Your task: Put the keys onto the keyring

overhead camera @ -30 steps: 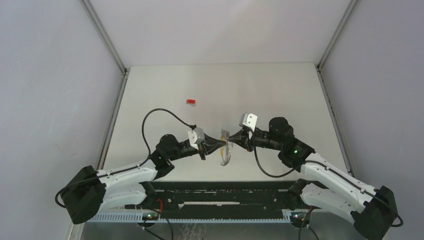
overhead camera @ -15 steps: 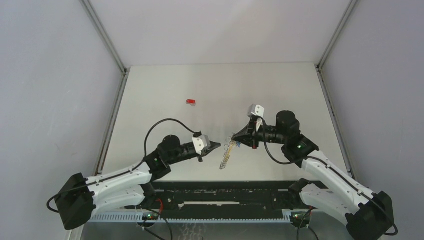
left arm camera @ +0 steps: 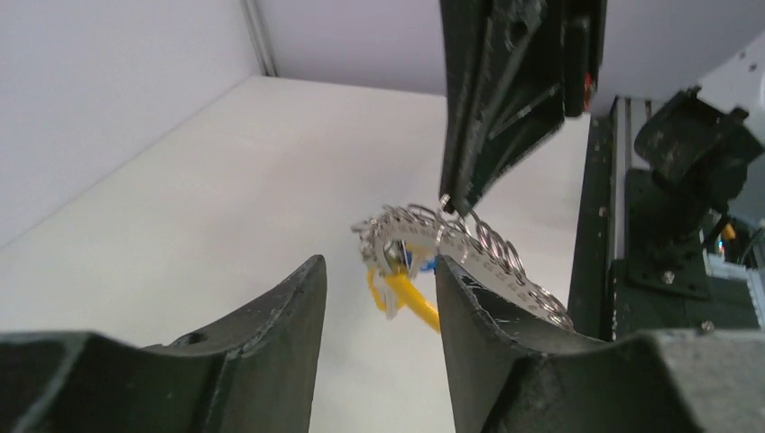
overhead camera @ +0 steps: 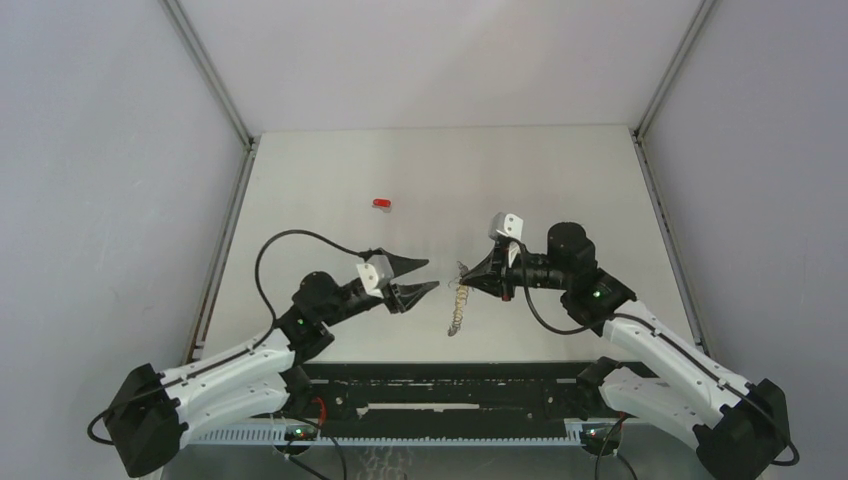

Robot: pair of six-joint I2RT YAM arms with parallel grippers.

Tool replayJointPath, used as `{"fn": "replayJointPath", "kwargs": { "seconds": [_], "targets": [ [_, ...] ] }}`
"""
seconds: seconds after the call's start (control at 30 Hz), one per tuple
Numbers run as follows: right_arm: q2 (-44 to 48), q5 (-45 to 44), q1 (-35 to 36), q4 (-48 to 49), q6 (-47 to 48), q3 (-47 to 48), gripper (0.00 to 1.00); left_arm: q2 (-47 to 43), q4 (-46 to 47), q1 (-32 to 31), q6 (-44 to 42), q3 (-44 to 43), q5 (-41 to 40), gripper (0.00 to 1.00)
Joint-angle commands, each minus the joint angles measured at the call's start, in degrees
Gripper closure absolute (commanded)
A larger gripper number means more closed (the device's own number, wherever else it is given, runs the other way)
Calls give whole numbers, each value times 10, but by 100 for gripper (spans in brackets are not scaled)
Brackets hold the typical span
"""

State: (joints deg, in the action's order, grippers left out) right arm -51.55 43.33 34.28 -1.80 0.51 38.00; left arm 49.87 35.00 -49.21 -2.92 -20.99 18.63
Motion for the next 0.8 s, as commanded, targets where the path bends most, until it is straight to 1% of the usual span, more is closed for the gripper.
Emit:
{"fn": "replayJointPath", "kwargs": {
  "seconds": [0.0, 0.23, 0.37, 0.47, 0.67, 0.77],
  "targets": [
    [6, -29, 17, 11, 38, 27, 100, -19, 62, 30, 67, 16, 39, 47],
    [6, -48, 31, 14, 47, 27, 100, 10, 68, 30, 106, -9, 85, 45],
    [7, -64, 35, 14, 49, 27, 100, 38, 85, 30, 134, -18, 105, 48],
    [10, -77, 37, 14, 48, 27, 100, 48, 87, 30, 153, -21, 104, 50],
    [11, -88, 39, 16, 48, 27, 100, 62, 104, 27, 181, -18, 96, 60],
    [10, -86, 40, 18, 48, 27, 100, 78, 108, 27, 182, -26, 96, 63]
  ]
}}
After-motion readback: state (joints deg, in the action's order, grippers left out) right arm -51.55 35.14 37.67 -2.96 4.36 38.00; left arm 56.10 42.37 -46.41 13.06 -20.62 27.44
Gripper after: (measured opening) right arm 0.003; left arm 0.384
